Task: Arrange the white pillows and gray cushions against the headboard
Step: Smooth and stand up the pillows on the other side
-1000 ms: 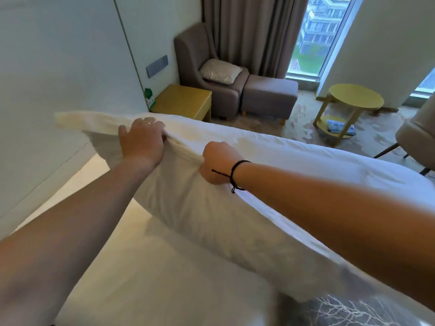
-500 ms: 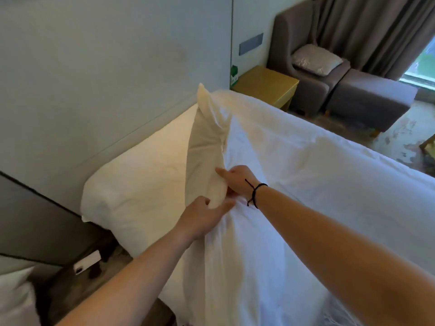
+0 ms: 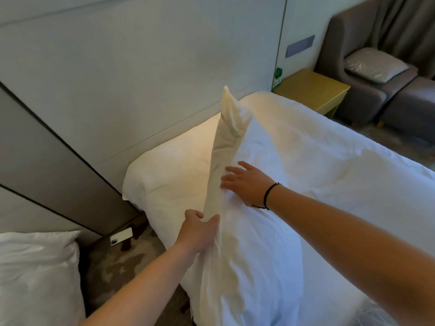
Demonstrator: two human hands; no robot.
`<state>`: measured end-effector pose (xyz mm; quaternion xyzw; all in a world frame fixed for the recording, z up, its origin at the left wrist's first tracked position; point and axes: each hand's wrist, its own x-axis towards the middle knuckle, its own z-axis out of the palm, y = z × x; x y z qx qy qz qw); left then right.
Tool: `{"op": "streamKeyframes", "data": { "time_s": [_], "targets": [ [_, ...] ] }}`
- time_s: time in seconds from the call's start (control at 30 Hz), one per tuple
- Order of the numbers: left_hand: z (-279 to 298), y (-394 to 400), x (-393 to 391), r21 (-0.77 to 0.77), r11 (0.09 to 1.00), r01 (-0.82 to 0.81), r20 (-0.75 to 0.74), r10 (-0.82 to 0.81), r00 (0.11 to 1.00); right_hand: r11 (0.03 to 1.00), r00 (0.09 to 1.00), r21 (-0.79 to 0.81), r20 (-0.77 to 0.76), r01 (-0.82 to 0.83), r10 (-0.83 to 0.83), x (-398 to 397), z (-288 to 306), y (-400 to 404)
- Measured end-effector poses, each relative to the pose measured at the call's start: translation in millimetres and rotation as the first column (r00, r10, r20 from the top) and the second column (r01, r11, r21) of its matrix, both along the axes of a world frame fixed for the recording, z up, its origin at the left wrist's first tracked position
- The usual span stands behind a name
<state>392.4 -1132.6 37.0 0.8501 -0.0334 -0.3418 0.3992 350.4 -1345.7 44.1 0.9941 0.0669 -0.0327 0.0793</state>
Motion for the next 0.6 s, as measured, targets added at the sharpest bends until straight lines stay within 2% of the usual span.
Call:
{"op": "streamKeyframes", "data": {
  "time_s": [0.07,0.1,0.17,0.2,0.33,0.4,0.53,0.6],
  "targets": [
    [4,2,-11,0.077,0.988,0.136,0.030,-0.138,0.990,0.999,0.999,-0.035,-0.034,-0.015,0.013,10,1,7],
    [5,3,-17,0.163,0.959,0.230,0.057,-0.242,0.969,0.999,0.998,-0.044,-0.061,-0.010,0.007,15,2,10],
    [3,7,-27,0.378,0.851,0.365,0.088,-0.425,0.901,0.996,0.994,-0.085,-0.109,-0.007,-0.003,24,4,18],
    [2,9,-30,0.431,0.811,0.395,0.090,-0.474,0.876,0.992,0.992,-0.122,-0.127,-0.017,0.001,28,6,22],
    [-5,15,-27,0.458,0.788,0.412,0.158,-0.528,0.835,0.978,0.974,-0.207,-0.223,-0.002,-0.045,40,9,36],
    [-12,16,-25,0.449,0.812,0.373,0.214,-0.503,0.837,0.978,0.968,-0.210,-0.241,0.019,-0.071,42,7,37],
    [-14,15,-7,0.318,0.872,0.372,0.238,-0.453,0.859,0.976,0.971,-0.164,-0.165,0.144,-0.171,33,6,27],
    [-5,9,17,0.229,0.883,0.410,0.283,-0.464,0.839,0.959,0.956,-0.129,-0.118,0.254,-0.269,28,9,16]
  ]
}}
